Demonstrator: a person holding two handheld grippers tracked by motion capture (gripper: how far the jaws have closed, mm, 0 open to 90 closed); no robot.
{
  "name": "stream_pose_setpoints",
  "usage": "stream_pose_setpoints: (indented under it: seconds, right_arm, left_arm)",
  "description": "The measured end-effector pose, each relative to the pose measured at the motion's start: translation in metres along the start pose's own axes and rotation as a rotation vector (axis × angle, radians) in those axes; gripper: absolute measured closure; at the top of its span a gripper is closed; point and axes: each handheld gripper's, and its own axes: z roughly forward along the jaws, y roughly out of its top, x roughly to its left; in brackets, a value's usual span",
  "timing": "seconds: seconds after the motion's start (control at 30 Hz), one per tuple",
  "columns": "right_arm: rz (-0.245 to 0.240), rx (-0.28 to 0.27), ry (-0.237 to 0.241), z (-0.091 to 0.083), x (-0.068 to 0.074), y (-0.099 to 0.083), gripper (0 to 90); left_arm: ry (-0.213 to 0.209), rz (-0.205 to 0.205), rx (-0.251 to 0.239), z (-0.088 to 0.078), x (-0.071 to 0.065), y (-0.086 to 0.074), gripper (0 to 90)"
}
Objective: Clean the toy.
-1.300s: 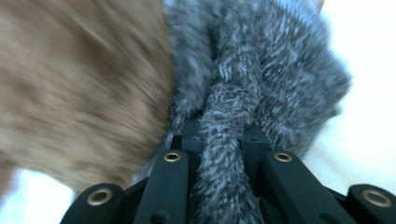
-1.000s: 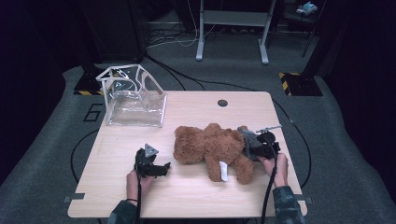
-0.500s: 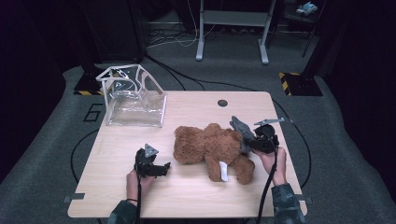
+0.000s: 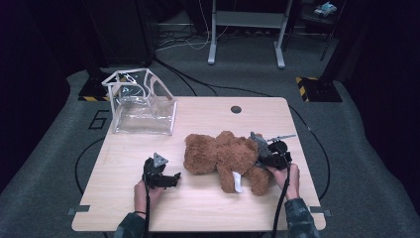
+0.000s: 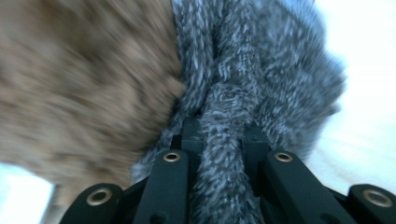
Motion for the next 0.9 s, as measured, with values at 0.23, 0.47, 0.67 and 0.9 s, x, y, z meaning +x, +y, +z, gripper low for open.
stream_pose_setpoints:
  seconds: [0.23,0.47,0.67,0.9]
  right_arm:
    - [-0.023,0.031,-0.07,-0.004,-0.004,-0.005,77.3]
    - [-0.02,-0.092,-0.04,-0.056,0.0,-0.004,77.0]
    - [-0.081,-0.102,-0.014,-0.062,0.025,-0.001,76.6]
    - [-0.121,-0.084,-0.007,-0.047,0.044,-0.005,76.5]
  left_arm:
    - [0.0,0.0,0.0,0.0,0.0,0.0,9.7]
    - [0.0,0.0,0.0,0.0,0.0,0.0,9.7]
    - [-0.001,0.001,0.0,0.0,0.0,0.0,9.7]
    - [-0.001,0.0,0.0,0.0,0.0,0.0,9.7]
